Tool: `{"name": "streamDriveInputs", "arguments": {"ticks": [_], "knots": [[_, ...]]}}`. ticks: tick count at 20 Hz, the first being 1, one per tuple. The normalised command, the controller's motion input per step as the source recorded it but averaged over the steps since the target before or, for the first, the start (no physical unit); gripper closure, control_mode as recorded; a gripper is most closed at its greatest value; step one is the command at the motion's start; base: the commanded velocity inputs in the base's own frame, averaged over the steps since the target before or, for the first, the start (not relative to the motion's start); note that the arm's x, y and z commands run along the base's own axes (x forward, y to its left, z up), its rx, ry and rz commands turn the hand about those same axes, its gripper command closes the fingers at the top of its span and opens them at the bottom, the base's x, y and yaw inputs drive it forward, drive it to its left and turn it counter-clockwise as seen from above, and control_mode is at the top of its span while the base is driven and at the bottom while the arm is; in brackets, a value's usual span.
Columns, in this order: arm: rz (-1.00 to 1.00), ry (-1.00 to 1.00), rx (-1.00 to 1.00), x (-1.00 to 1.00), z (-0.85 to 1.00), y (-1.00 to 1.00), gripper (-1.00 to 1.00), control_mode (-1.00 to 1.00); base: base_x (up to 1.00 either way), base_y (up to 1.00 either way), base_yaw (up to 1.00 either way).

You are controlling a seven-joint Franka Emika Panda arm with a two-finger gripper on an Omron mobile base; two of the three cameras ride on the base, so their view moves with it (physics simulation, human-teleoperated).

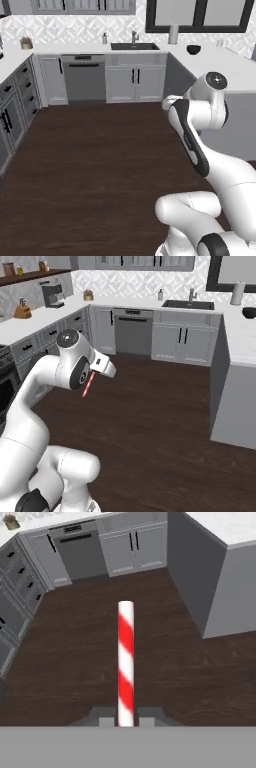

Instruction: Take a straw from the drawer in front and place it inside the glass cup on the dining counter.

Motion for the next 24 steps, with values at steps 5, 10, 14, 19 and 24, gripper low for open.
{"name": "streamDriveInputs", "arguments": {"ticks": [5, 10, 14, 19, 24], "knots": [[0.00, 0.00, 0.00, 0.00, 0.00, 0.00, 1.00, 1.00, 0.99, -0.99, -0.17], [0.00, 0.00, 0.00, 0.00, 0.00, 0.00, 1.00, 1.00, 0.66, -1.00, -0.13], [0.00, 0.00, 0.00, 0.00, 0.00, 0.00, 1.00, 1.00, 0.54, -1.00, -0.10], [0.00, 0.00, 0.00, 0.00, 0.00, 0.00, 1.00, 1.00, 0.35, -1.00, -0.05], [0.00, 0.00, 0.00, 0.00, 0.00, 0.00, 1.00, 1.00, 0.33, -1.00, -0.03]]}}
